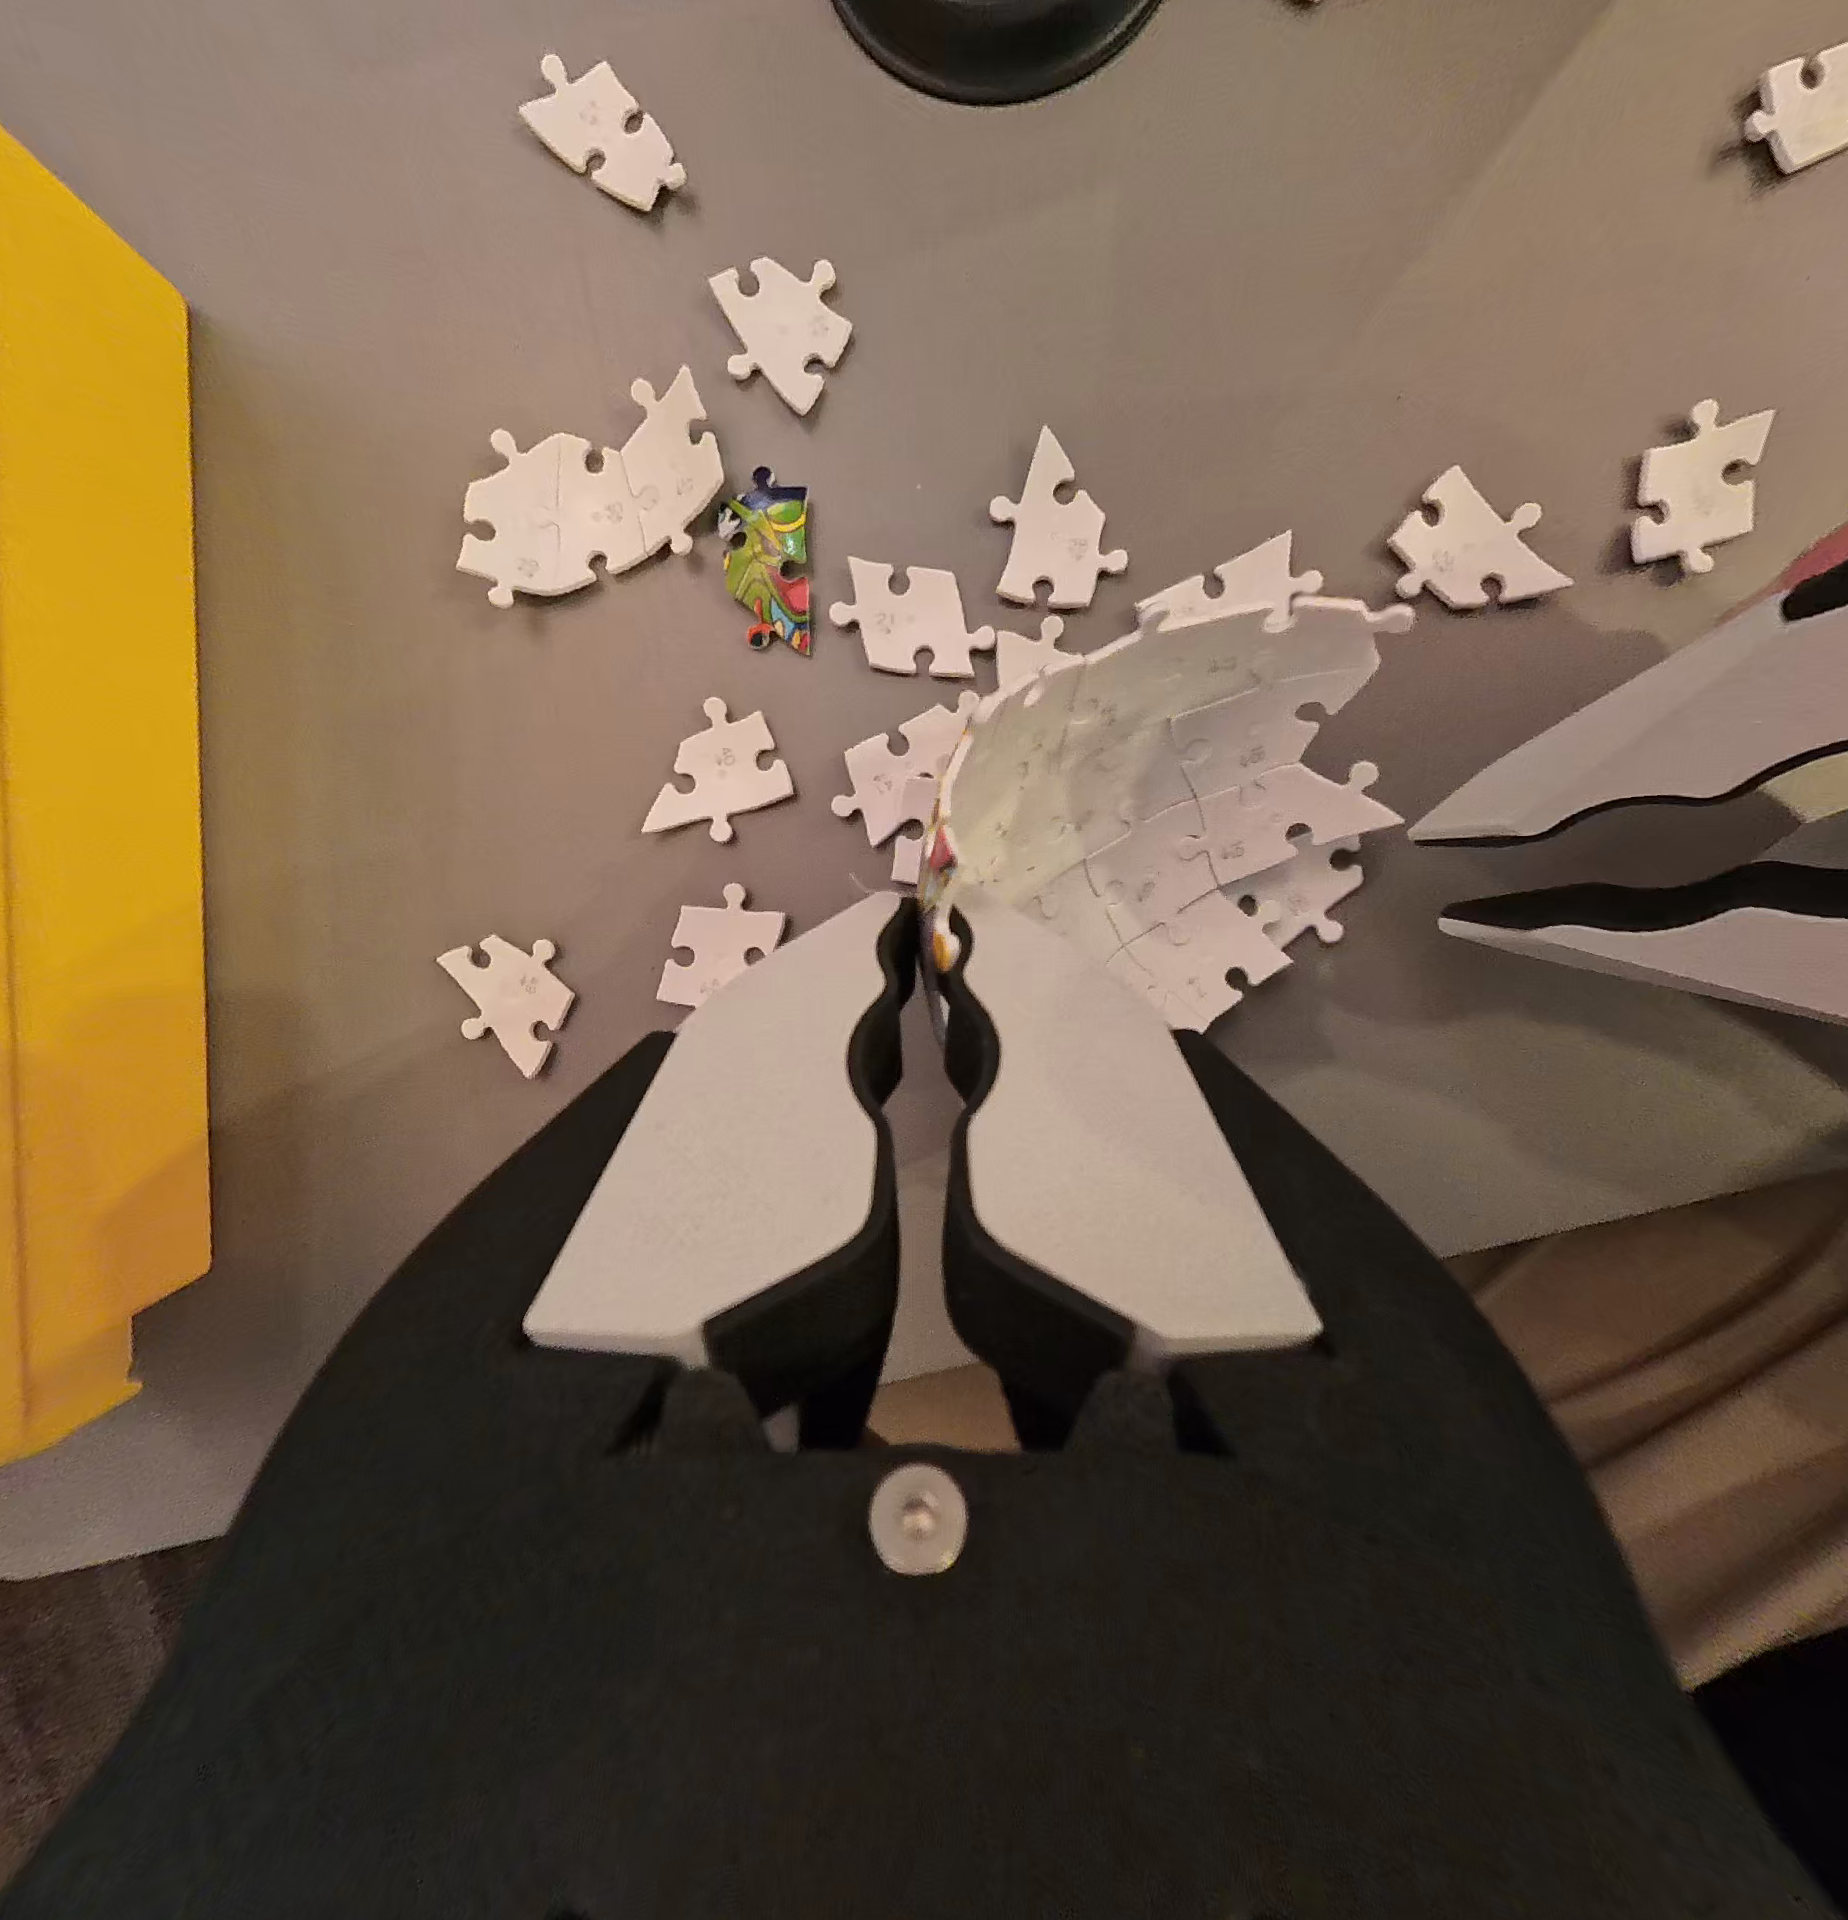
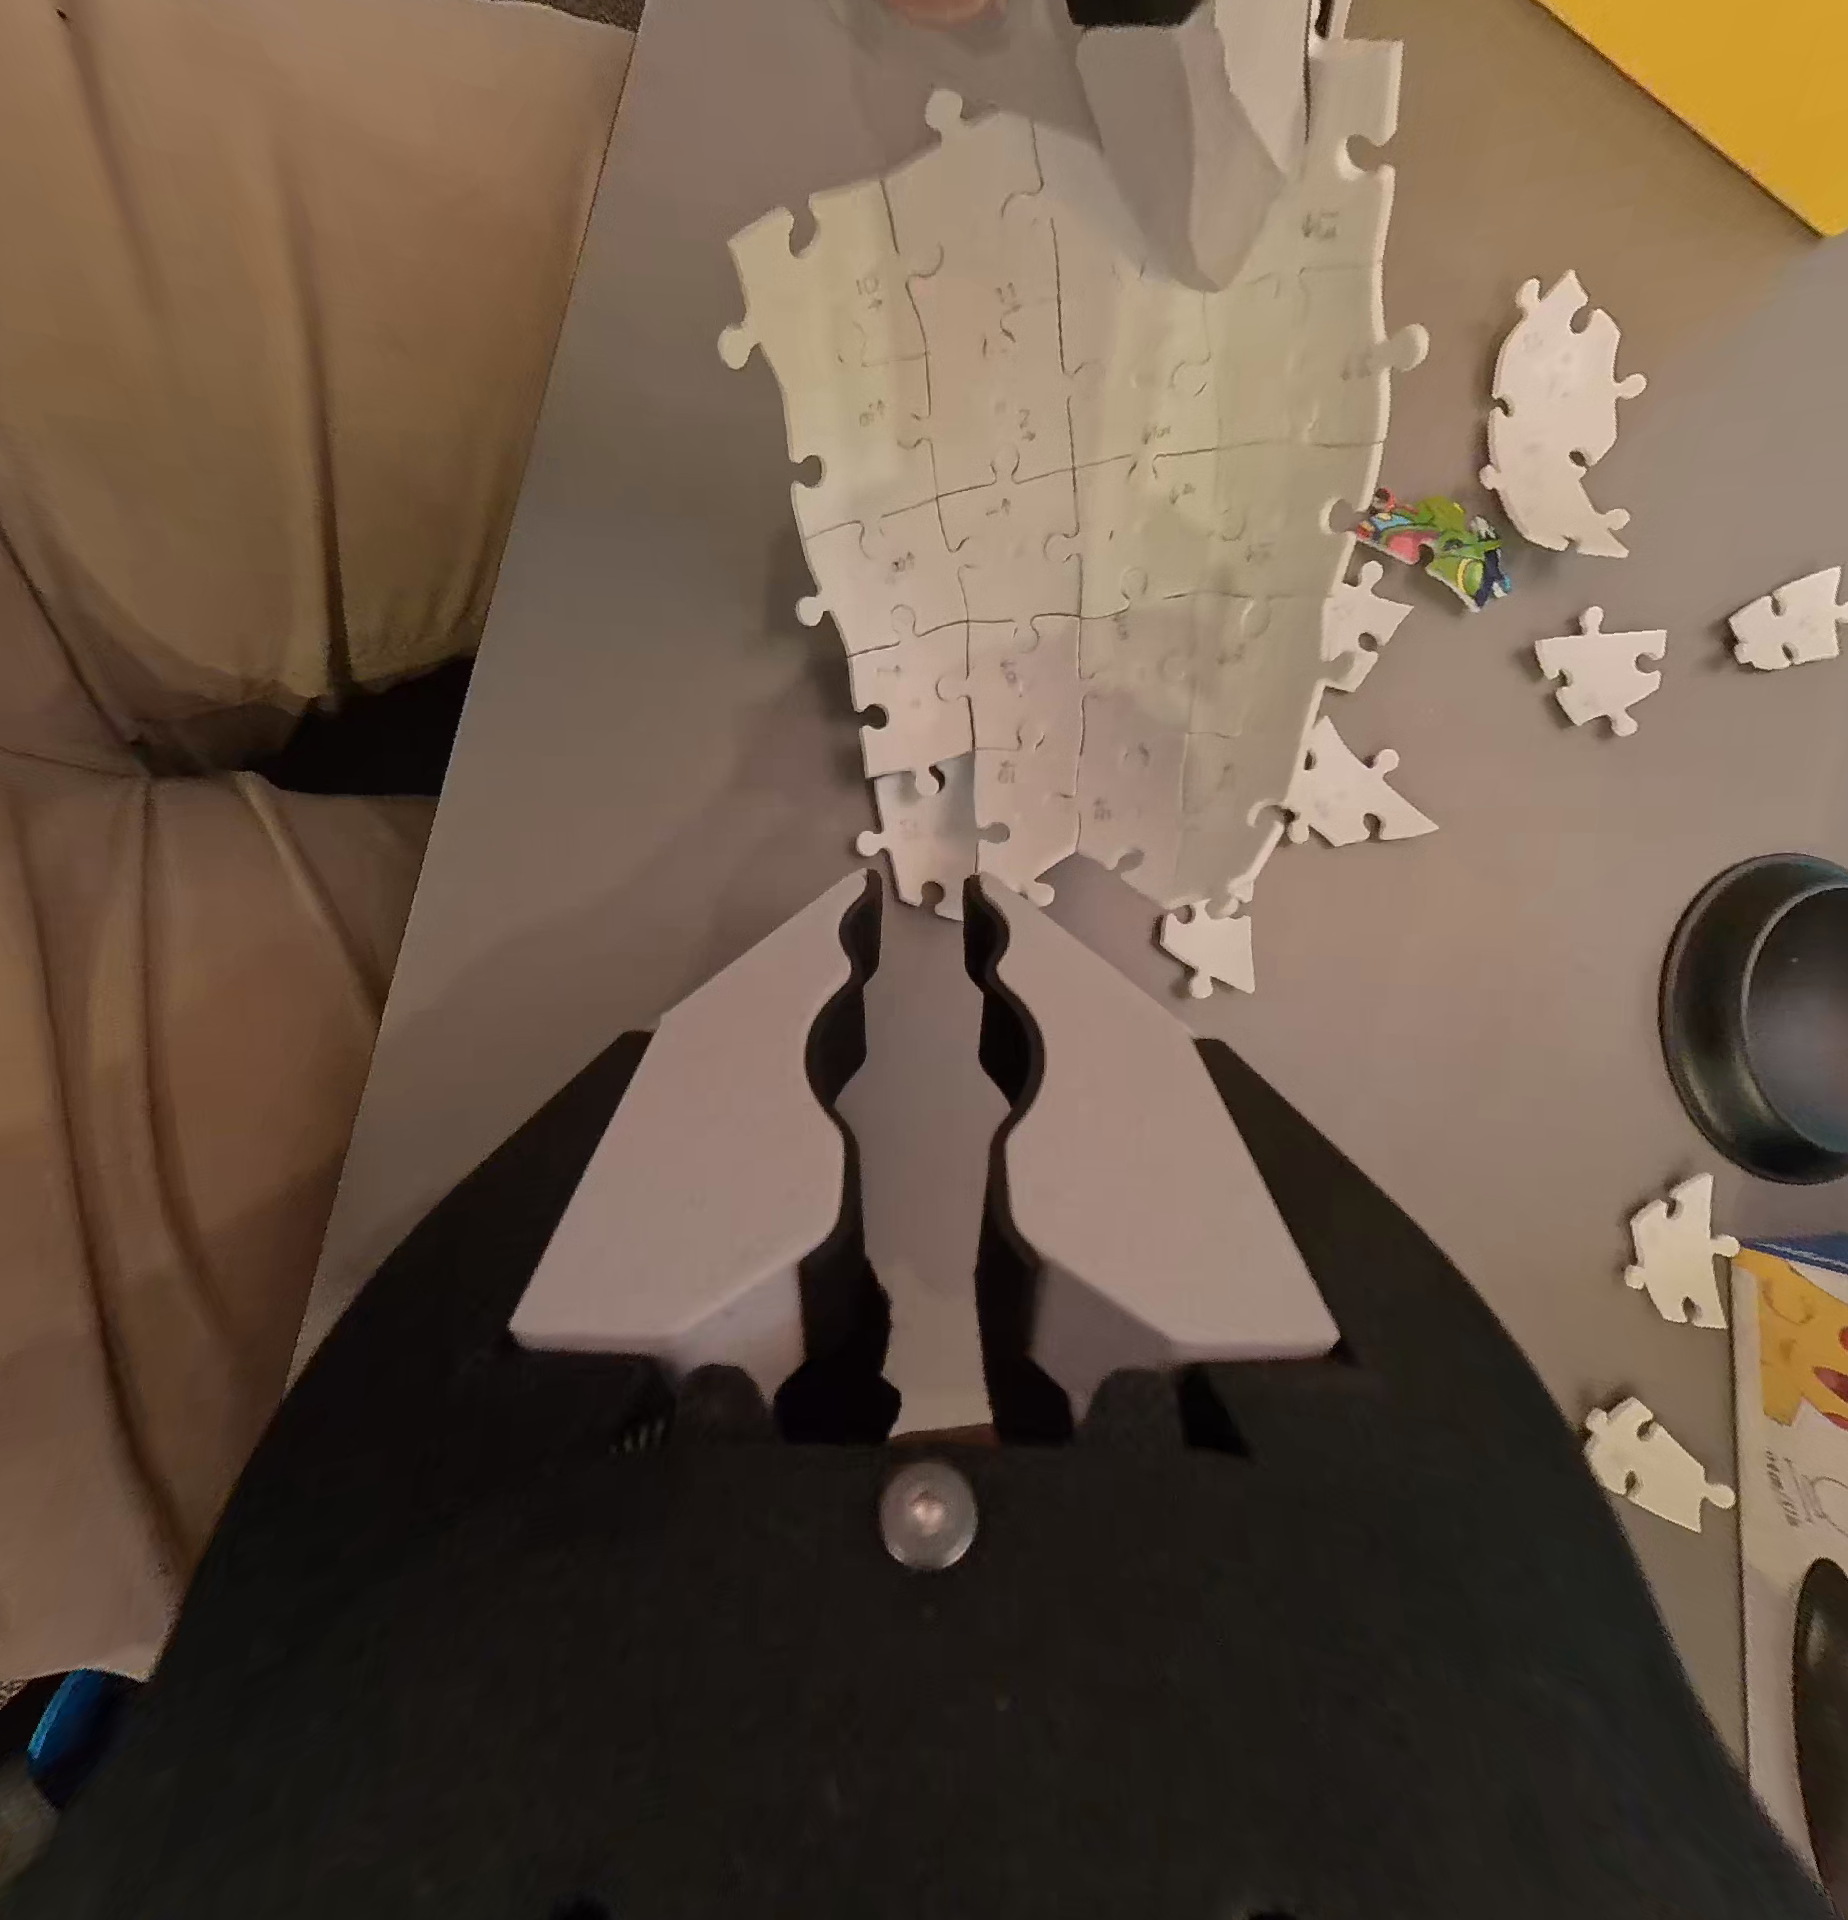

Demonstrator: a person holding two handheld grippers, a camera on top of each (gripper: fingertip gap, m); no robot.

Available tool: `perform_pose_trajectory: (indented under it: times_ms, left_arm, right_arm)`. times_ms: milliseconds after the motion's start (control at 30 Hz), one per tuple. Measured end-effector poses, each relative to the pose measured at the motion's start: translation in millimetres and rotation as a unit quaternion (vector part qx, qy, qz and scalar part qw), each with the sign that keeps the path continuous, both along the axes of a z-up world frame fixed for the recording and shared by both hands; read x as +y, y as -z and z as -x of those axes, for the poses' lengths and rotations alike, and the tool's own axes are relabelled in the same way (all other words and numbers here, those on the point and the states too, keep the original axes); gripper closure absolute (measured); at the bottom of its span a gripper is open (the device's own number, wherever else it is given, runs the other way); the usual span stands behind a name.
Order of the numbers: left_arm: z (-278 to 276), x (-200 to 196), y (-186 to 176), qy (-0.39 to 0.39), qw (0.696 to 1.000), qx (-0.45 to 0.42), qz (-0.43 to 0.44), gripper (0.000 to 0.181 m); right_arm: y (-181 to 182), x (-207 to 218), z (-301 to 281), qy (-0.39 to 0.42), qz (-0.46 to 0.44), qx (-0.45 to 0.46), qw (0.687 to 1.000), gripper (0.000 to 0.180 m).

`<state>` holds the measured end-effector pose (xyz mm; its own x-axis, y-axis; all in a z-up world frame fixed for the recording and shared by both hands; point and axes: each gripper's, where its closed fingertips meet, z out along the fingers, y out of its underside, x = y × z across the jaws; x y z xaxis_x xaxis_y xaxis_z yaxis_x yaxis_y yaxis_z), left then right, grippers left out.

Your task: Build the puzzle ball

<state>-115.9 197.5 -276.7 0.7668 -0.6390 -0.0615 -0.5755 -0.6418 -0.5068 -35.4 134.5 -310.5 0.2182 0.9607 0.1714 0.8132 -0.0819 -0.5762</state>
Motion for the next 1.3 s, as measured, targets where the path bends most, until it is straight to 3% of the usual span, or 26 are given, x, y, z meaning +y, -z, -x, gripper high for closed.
perform_pose_trajectory:
  times_ms: [1300]
  left_arm:
    - [-12,10,-3,0.048,0.996,0.068,-0.03,0.178]
  right_arm:
    - [24,-1,1,-0.012,0.019,-0.028,0.999,0.167]
